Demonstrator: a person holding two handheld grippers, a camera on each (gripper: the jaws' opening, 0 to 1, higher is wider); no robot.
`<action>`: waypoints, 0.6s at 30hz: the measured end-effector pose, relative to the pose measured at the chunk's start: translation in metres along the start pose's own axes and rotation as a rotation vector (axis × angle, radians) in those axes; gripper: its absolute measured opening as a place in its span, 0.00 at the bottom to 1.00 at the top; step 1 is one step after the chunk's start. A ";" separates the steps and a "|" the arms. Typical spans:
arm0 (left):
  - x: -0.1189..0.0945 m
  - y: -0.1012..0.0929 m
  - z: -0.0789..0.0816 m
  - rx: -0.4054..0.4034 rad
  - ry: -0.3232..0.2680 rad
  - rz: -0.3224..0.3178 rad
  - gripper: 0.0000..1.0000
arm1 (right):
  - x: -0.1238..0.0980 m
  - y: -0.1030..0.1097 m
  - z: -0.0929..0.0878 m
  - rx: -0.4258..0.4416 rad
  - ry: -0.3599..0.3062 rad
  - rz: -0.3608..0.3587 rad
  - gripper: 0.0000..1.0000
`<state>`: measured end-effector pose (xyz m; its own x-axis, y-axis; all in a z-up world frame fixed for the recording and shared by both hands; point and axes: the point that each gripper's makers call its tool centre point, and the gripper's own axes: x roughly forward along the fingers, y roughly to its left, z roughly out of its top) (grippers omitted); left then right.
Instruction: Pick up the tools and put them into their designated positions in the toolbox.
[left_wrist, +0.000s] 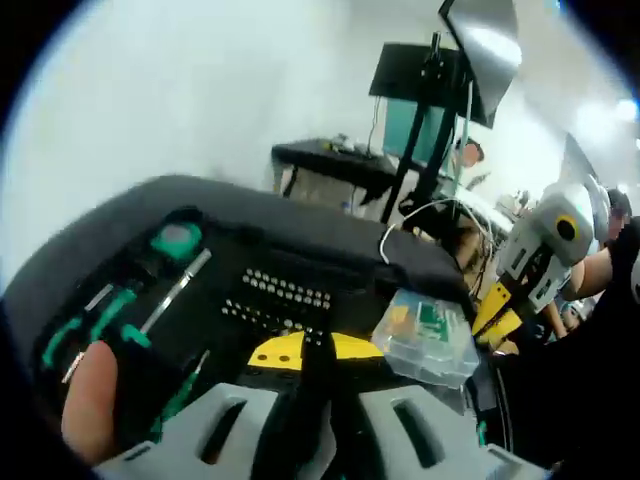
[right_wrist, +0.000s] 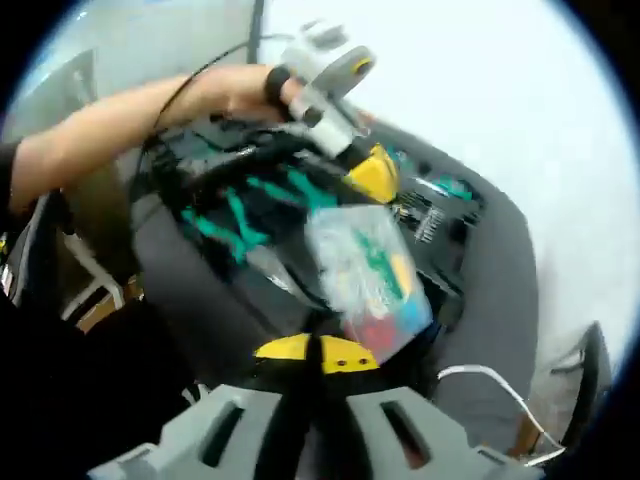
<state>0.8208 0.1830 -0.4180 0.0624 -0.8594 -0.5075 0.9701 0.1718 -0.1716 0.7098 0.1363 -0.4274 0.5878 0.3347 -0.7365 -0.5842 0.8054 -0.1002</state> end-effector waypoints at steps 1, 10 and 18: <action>0.001 -0.010 -0.006 0.020 0.030 -0.014 0.07 | 0.001 -0.008 0.000 -0.016 0.007 -0.023 0.00; -0.004 -0.075 -0.022 0.144 0.090 -0.066 0.03 | 0.004 -0.036 0.017 -0.227 -0.118 -0.125 0.00; -0.018 -0.072 -0.030 0.102 0.121 0.079 0.03 | 0.001 -0.032 0.011 -0.159 -0.183 -0.082 0.00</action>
<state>0.7426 0.2006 -0.4219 0.1161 -0.7798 -0.6152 0.9824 0.1812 -0.0443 0.7354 0.1161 -0.4174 0.7199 0.3664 -0.5896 -0.6028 0.7511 -0.2693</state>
